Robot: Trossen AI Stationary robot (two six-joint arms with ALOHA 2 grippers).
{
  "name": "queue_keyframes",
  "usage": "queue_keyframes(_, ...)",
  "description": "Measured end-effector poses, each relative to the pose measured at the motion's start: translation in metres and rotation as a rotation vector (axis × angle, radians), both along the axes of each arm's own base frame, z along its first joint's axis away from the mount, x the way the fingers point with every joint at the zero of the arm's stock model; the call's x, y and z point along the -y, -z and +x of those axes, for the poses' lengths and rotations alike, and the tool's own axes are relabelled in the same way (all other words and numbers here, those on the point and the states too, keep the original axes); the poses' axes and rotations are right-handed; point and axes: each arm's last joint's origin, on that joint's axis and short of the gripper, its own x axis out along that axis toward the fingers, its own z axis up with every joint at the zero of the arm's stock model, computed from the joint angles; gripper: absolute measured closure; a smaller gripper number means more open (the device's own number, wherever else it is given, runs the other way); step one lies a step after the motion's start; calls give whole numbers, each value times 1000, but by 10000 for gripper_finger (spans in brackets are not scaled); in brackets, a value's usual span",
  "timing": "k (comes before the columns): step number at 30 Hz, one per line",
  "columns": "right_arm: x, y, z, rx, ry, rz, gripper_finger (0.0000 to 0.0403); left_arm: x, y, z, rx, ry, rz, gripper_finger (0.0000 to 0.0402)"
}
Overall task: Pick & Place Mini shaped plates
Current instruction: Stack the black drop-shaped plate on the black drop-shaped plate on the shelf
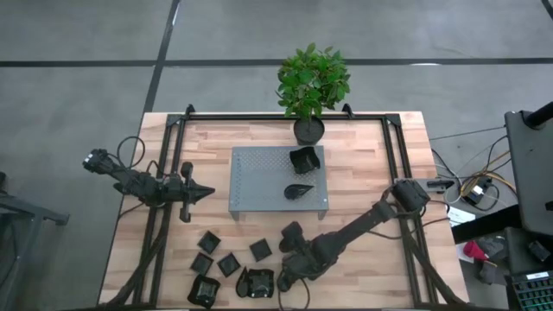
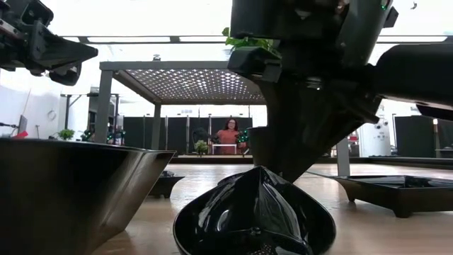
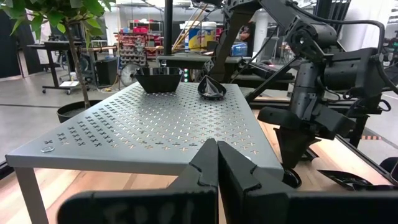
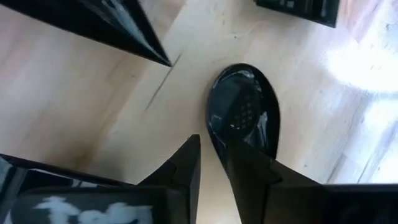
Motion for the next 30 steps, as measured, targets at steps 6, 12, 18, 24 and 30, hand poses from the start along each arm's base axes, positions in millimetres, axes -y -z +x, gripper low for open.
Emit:
queue_keyframes(6, 2, 4, 0, 5, 4, 2, 330, 0, 0, 0, 0, 0, 0, 401)
queue_keyframes(12, 3, 7, -1, 4, 8, 3, 352, 0, 0, 0, 0, 0, 0, 401)
queue_keyframes(18, 2, 6, 0, 23, 57, 29, 391, 0, 0, 0, 0, 0, 0, 401)
queue_keyframes(24, -1, -3, 5, 51, 56, 46, 394, 0, 0, 0, 0, -1, 0, 401)
queue_keyframes(30, -6, -20, 12, 97, 45, 69, 394, 0, 0, 0, 0, 0, 0, 401)
